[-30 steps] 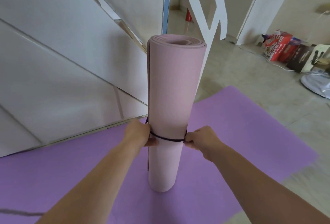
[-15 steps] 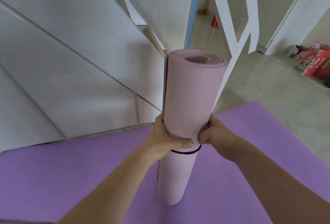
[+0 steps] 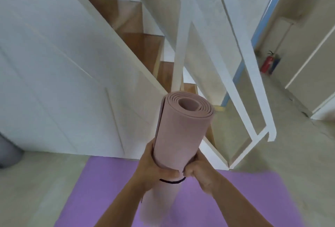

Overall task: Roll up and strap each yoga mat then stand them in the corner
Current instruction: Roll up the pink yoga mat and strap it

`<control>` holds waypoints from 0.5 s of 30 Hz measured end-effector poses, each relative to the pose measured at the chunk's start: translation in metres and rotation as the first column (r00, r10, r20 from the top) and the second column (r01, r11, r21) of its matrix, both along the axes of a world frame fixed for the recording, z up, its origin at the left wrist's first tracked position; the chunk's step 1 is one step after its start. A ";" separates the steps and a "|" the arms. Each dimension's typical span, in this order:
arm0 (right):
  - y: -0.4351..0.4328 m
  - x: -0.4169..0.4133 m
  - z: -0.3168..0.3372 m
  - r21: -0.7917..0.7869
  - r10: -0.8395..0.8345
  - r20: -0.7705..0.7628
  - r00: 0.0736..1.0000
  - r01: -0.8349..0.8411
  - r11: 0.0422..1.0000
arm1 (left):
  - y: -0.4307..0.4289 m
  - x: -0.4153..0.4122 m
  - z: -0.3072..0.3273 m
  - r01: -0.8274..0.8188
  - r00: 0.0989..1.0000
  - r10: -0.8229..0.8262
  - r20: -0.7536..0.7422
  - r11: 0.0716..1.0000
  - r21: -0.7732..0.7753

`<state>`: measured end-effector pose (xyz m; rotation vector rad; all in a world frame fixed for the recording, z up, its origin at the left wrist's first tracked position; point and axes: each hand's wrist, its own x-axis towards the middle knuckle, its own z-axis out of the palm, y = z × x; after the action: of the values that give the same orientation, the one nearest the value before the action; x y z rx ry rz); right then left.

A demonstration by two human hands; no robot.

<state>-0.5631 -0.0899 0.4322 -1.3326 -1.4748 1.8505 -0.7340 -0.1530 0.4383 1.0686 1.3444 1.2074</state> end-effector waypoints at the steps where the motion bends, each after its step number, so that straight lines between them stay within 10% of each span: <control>1: -0.007 -0.015 0.034 -0.006 0.034 0.008 0.999 -0.034 0.999 | -0.015 -0.012 0.039 -0.030 1.000 0.030 -0.001 0.999 0.016; 15: -0.136 -0.297 0.332 0.223 0.489 -0.045 0.871 -0.468 0.855 | -0.207 -0.246 0.312 -0.548 0.816 0.564 -0.123 0.824 0.142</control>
<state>-0.8602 -0.2258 0.7641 -0.8047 -2.0174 1.9432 -0.9800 -0.3605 0.7503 0.8737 1.8203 1.6585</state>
